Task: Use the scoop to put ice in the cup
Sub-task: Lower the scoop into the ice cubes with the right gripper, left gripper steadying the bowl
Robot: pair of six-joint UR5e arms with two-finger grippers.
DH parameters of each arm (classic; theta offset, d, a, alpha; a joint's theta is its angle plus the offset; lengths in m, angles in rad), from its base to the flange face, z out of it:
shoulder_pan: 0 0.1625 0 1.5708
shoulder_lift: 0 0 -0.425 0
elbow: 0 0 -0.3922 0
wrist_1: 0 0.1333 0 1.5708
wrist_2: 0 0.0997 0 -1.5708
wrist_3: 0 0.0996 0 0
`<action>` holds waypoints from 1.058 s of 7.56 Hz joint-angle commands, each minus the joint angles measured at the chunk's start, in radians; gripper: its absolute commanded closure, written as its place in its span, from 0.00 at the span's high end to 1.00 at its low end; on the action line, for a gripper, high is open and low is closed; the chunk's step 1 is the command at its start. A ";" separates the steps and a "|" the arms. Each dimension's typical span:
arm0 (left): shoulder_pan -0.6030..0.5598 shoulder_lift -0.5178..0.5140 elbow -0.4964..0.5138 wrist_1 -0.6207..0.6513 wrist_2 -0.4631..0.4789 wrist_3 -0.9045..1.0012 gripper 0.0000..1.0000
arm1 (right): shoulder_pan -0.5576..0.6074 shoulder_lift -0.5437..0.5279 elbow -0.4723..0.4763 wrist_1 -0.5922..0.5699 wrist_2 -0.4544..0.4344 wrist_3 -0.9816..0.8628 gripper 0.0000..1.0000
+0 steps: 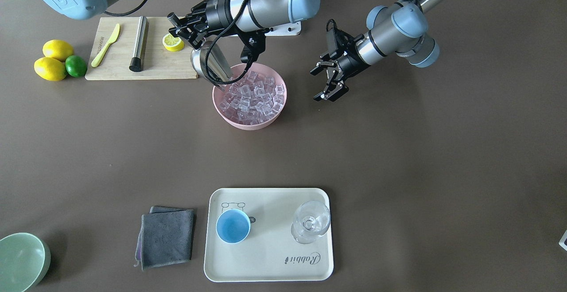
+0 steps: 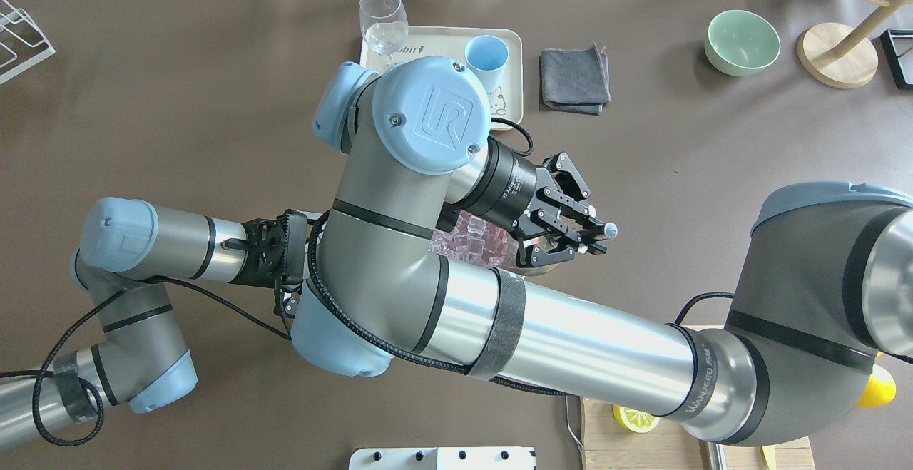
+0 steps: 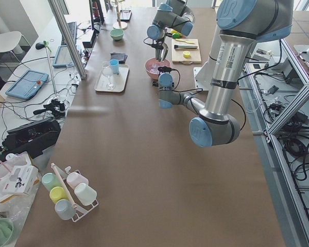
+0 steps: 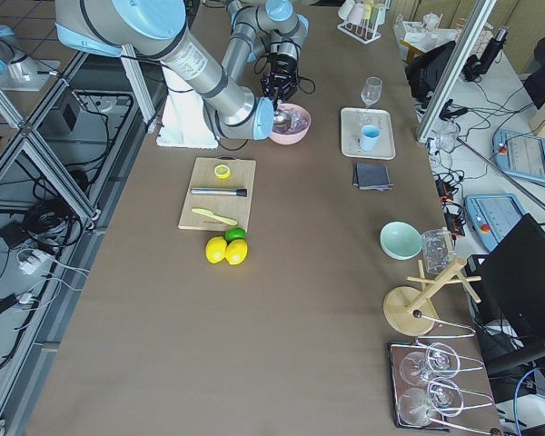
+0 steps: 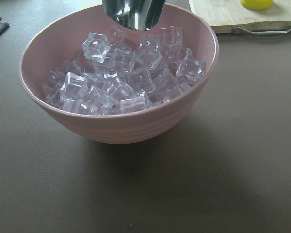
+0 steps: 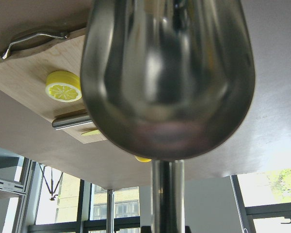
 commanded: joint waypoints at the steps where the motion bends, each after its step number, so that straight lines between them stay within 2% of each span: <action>1: -0.001 0.002 0.004 -0.016 0.008 0.000 0.99 | 0.000 0.001 -0.045 0.055 0.003 0.015 0.00; 5: 0.008 0.001 0.007 -0.002 0.013 -0.004 0.99 | -0.022 -0.016 -0.056 0.107 0.001 0.029 0.00; 8: 0.011 -0.013 0.016 0.027 0.013 -0.095 0.99 | -0.023 -0.050 -0.045 0.212 0.000 0.049 0.00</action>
